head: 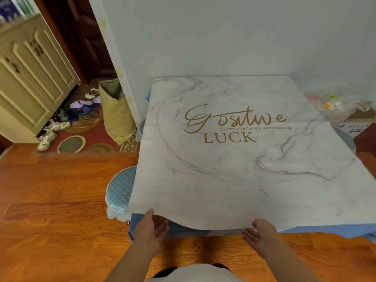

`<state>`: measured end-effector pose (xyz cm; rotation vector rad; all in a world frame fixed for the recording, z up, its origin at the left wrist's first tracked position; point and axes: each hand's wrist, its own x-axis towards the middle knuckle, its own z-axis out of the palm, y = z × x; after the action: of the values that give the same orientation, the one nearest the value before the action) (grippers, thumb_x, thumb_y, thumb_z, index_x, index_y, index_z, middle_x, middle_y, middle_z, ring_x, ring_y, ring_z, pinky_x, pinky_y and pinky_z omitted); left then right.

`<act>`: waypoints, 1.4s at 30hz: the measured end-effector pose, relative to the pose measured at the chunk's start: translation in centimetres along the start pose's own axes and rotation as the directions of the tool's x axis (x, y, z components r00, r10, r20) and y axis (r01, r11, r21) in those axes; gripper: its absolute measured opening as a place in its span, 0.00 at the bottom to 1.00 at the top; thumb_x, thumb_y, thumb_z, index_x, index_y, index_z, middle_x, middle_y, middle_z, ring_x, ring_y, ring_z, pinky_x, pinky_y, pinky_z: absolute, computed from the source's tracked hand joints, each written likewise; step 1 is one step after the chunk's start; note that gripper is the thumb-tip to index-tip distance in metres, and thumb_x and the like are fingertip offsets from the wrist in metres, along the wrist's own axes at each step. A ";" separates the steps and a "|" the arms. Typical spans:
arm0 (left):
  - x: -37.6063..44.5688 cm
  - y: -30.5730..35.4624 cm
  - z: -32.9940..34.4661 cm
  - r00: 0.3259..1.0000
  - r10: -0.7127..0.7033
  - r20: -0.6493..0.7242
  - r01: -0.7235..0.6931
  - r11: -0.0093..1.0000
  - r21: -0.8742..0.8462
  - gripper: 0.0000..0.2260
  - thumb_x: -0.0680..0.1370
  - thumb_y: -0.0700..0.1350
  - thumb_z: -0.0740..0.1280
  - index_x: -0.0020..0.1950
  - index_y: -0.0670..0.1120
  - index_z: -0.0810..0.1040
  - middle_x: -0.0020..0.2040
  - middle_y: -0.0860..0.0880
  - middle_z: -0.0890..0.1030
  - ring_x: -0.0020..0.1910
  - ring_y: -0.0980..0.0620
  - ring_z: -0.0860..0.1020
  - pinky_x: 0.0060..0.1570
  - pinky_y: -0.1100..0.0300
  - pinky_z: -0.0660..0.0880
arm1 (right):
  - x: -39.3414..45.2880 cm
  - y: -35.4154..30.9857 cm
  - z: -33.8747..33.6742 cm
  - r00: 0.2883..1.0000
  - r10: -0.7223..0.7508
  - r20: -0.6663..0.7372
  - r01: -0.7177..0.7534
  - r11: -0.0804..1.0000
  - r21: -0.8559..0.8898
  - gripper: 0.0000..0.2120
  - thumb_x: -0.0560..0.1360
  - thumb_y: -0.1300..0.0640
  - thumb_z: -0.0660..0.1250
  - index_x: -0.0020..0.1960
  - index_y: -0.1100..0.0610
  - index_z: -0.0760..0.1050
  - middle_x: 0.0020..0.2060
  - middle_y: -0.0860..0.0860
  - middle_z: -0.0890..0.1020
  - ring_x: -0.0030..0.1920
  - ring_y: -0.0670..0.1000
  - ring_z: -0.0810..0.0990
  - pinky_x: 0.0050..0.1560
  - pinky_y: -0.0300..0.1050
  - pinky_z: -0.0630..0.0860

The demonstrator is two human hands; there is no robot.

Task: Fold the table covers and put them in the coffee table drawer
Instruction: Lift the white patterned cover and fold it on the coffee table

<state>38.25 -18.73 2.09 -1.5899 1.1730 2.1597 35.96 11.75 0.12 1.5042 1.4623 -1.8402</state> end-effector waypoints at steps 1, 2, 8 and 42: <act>0.0 0.1 0.5 0.999 -0.015 0.029 0.014 0.999 0.040 0.12 0.82 0.51 0.66 0.56 0.42 0.75 0.48 0.41 0.81 0.49 0.40 0.82 0.47 0.46 0.80 | 0.3 -0.1 -0.2 1.000 0.004 -0.002 -0.003 1.000 0.021 0.13 0.82 0.64 0.58 0.65 0.63 0.67 0.52 0.65 0.76 0.46 0.61 0.79 0.40 0.53 0.81; -0.1 0.1 0.9 0.998 -0.037 0.042 0.033 0.995 0.095 0.13 0.82 0.53 0.65 0.57 0.44 0.75 0.52 0.40 0.82 0.51 0.38 0.82 0.51 0.44 0.80 | 0.3 -0.4 -0.3 1.000 0.005 -0.002 -0.005 0.999 0.048 0.12 0.82 0.64 0.58 0.65 0.63 0.67 0.50 0.65 0.76 0.45 0.61 0.79 0.42 0.53 0.81; 0.1 -1.5 1.4 1.000 0.005 -0.029 -0.002 0.993 0.115 0.13 0.85 0.46 0.59 0.68 0.43 0.71 0.53 0.36 0.81 0.46 0.39 0.82 0.47 0.45 0.80 | 1.8 -1.7 -1.8 1.000 -0.001 -0.001 0.001 0.915 0.404 0.17 0.83 0.55 0.60 0.70 0.60 0.68 0.43 0.59 0.77 0.43 0.57 0.78 0.62 0.55 0.76; 4.5 -12.3 3.0 0.578 0.124 0.807 -0.423 -0.800 0.426 0.48 0.68 0.68 0.68 0.82 0.61 0.48 0.83 0.46 0.48 0.80 0.37 0.49 0.71 0.32 0.44 | 0.0 2.3 -11.0 0.964 -0.007 0.267 -0.163 0.774 0.612 0.23 0.70 0.62 0.74 0.63 0.60 0.76 0.60 0.60 0.79 0.61 0.62 0.78 0.63 0.60 0.75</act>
<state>41.55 -9.77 -7.32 0.4801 2.7202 -0.0384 43.37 20.26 0.09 1.4722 0.6587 -2.5100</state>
